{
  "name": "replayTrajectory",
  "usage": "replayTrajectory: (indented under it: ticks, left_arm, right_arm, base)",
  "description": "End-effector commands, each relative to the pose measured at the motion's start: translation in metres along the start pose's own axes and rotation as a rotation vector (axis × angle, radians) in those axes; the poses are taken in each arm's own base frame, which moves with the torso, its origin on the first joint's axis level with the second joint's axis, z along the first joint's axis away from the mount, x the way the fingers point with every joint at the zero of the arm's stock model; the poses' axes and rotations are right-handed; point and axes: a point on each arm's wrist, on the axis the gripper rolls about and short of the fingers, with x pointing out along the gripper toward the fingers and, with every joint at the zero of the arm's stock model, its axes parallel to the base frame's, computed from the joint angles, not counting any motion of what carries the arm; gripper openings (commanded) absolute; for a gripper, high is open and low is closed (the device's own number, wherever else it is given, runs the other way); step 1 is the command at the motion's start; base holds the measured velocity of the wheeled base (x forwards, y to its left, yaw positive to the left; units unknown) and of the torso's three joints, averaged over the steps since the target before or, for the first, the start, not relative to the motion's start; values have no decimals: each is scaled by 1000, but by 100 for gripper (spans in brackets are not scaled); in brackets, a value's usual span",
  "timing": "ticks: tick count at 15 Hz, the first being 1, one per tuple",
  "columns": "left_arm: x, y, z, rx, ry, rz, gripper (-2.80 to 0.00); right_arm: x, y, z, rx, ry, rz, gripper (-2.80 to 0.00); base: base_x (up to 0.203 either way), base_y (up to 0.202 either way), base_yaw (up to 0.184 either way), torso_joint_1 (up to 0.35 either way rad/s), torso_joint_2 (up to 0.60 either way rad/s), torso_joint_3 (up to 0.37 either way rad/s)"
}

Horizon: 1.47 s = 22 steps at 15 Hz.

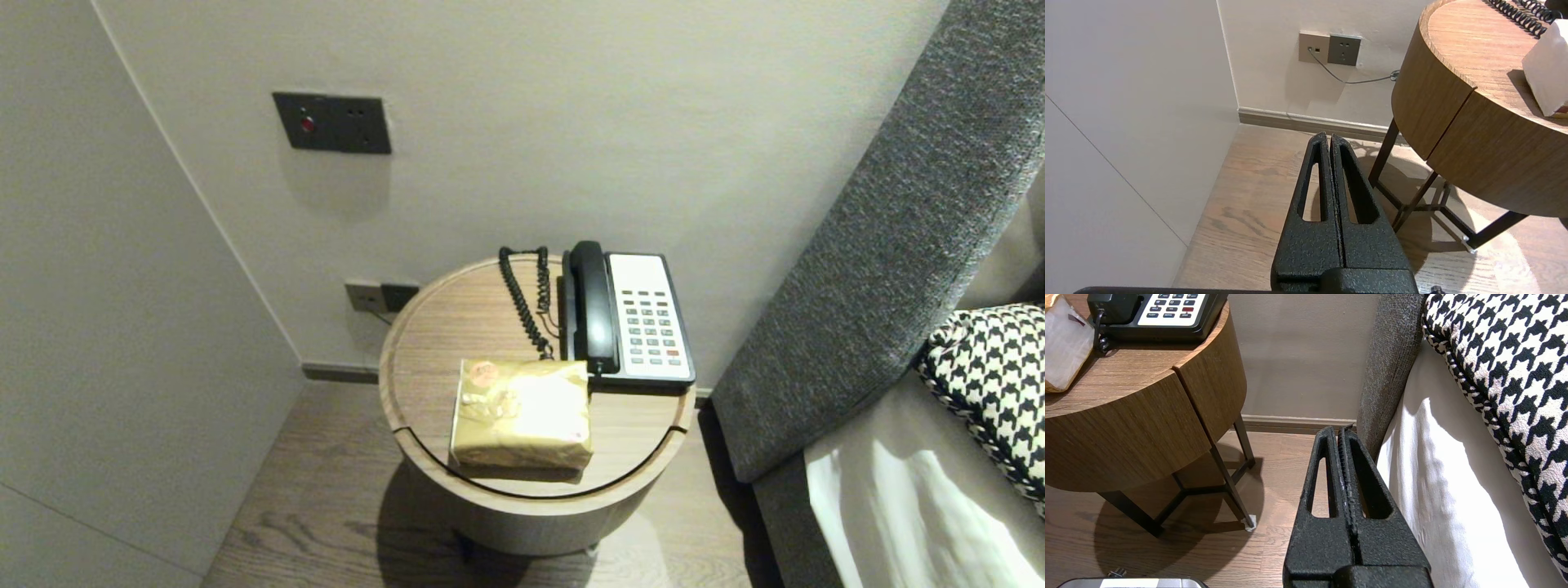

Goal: Open the nightstand drawer

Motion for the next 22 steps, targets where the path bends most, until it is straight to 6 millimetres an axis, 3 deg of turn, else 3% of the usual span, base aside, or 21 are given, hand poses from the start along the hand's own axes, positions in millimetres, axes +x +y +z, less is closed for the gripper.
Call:
replayTrajectory:
  ticks: [1,15,18,22]
  left_arm:
    - [0,0,0,0,-4,1,-280]
    - [0,0,0,0,-2,1,-280]
    - [0,0,0,0,-2,1,-280]
    - [0,0,0,0,-2,1,-280]
  right_arm:
    - [2,0,-11,-4,37,1,-280]
    - [-1,0,-8,-16,83,9,-280]
    - [-1,0,16,-16,140,23,-280]
    - [16,1,57,-17,197,35,-280]
  base:
    - [0,0,0,0,0,0]
    - [0,0,0,0,0,0]
    - [0,0,0,0,0,0]
    - [0,0,0,0,0,0]
